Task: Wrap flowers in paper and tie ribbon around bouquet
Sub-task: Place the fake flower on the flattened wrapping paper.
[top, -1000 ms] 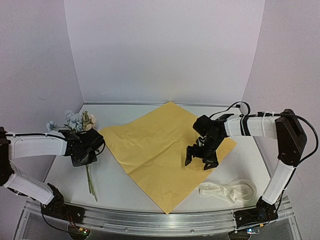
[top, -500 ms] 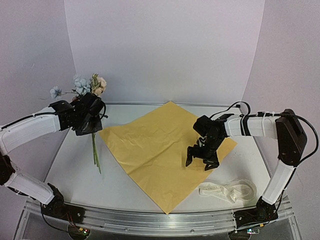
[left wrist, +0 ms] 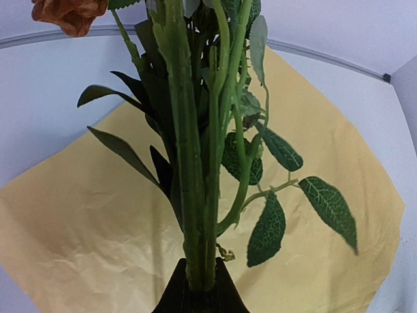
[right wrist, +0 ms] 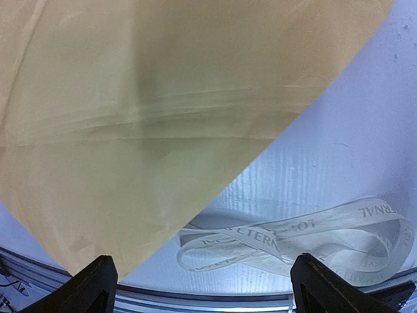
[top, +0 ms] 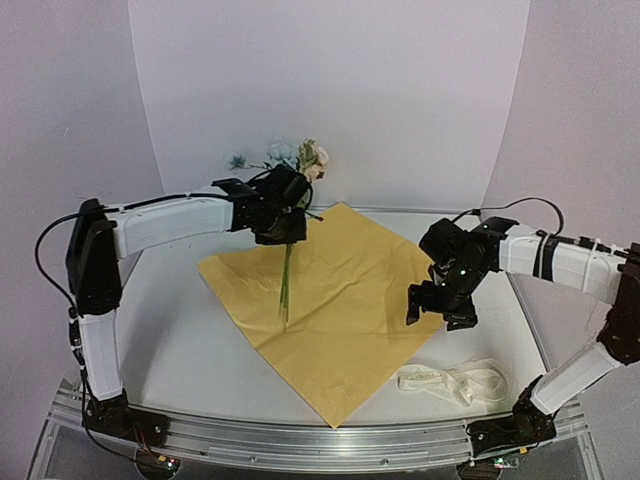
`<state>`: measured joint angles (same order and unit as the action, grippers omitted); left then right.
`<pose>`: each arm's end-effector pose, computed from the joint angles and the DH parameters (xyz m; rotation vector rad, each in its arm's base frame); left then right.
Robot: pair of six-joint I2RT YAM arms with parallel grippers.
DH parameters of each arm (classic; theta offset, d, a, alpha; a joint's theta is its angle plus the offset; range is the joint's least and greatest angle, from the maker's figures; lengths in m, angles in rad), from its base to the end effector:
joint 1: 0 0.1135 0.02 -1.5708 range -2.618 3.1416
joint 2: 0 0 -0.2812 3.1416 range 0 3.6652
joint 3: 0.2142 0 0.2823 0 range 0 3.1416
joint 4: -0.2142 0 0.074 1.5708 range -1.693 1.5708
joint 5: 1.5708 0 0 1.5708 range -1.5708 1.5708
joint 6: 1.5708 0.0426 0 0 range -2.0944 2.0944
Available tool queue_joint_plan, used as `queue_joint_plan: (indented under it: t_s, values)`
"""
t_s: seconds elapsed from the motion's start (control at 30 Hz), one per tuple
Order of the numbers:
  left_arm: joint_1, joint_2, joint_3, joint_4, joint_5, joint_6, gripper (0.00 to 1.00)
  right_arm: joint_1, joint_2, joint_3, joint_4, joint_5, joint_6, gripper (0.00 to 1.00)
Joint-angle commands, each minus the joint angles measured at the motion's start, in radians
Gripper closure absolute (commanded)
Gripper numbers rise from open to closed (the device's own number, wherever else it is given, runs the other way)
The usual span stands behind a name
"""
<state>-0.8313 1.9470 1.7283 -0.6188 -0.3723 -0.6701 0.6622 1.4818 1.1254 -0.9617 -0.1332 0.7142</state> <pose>0.3361 -0.3454 0.2893 0.0198 2.3537 -0.2917 0.2359 0.1911 0.2410 0.0527 3.0046 0.3972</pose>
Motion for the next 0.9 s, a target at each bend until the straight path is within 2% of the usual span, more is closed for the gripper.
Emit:
queue_joint_plan:
  t_s: [0.0,0.23,0.57,0.6,0.73,0.83,0.87]
  values:
    - [-0.017,0.192,0.228,0.066,0.065,0.022,1.00,-0.016,-0.100,-0.063,-0.093,0.082,-0.021,0.04]
    - [-0.035,0.445,0.486,0.039,0.118,-0.039,1.00,-0.019,-0.177,-0.135,-0.124,0.091,-0.021,0.03]
    - [-0.040,0.591,0.594,0.033,0.175,-0.061,0.98,-0.019,-0.174,-0.153,-0.127,0.079,-0.024,0.03]
    - [-0.040,0.588,0.586,0.036,0.177,-0.064,0.92,-0.019,-0.170,-0.151,-0.127,0.077,-0.024,0.03]
    - [-0.040,0.534,0.505,0.075,0.176,-0.070,0.55,-0.019,-0.153,-0.137,-0.127,0.069,-0.030,0.03]
    - [-0.040,0.481,0.473,0.094,0.169,-0.064,0.41,-0.019,-0.142,-0.125,-0.127,0.058,-0.039,0.02]
    - [-0.040,0.459,0.464,0.097,0.170,-0.061,0.38,-0.019,-0.139,-0.120,-0.127,0.055,-0.042,0.02]
